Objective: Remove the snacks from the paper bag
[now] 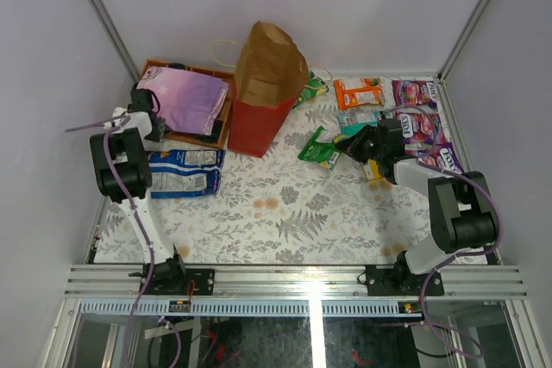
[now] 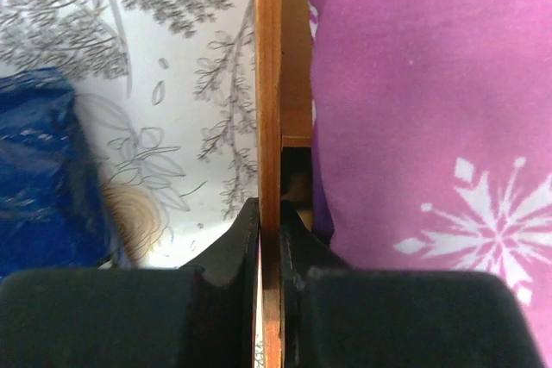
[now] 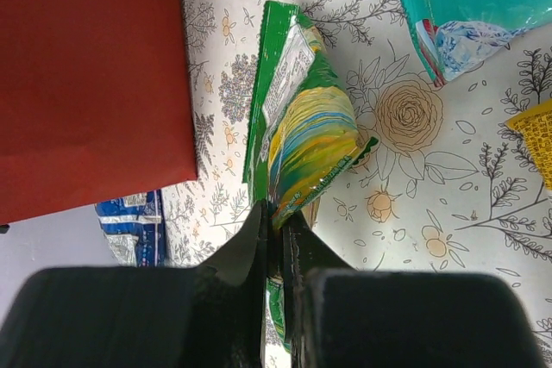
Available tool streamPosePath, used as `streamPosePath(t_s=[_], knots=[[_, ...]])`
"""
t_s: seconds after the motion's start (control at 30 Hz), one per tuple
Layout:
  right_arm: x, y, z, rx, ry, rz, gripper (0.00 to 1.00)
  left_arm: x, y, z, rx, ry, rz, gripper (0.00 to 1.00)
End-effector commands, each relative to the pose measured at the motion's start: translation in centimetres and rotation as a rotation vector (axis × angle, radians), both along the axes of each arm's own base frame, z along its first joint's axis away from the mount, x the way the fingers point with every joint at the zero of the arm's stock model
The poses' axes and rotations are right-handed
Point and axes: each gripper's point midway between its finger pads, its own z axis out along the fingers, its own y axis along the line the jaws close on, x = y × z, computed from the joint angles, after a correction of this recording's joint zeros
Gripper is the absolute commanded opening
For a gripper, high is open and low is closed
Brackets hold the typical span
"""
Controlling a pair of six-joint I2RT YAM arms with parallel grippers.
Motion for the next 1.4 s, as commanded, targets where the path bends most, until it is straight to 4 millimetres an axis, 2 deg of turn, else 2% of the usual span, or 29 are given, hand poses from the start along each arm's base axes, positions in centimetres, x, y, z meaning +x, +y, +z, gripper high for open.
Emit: streamPosePath(t_s=[0.0, 0.43, 0.63, 0.77, 1.13, 1.37], knots=[[1.1, 0.5, 2.2, 0.043, -0.08, 0.018, 0.0, -1.0, 0.0, 0.9, -0.055, -0.034, 0.132, 0.0], [1.0, 0.7, 2.5, 0.049, -0.08, 0.029, 0.0, -3.2, 1.2, 3.3, -0.083, 0.04, 0.381, 0.0], [1.0, 0.7, 2.3, 0.049, -0.075, 0.029, 0.0, -1.6, 1.8, 4.6, -0.07, 0.022, 0.375, 0.0], [1.1, 0.7, 2.2, 0.047, -0.073, 0.03, 0.0, -1.2, 2.5, 5.3, -0.054, 0.019, 0.4, 0.0], [1.7, 0.6, 1.6, 0.048, -0.056, 0.007, 0.0, -0.2, 3.5, 5.1, -0.058, 0.001, 0.436, 0.0], [2.6, 0.3, 0.8, 0.125, -0.023, -0.095, 0.0, 2.0, 4.2, 4.9, -0.042, -0.006, 0.381, 0.0]])
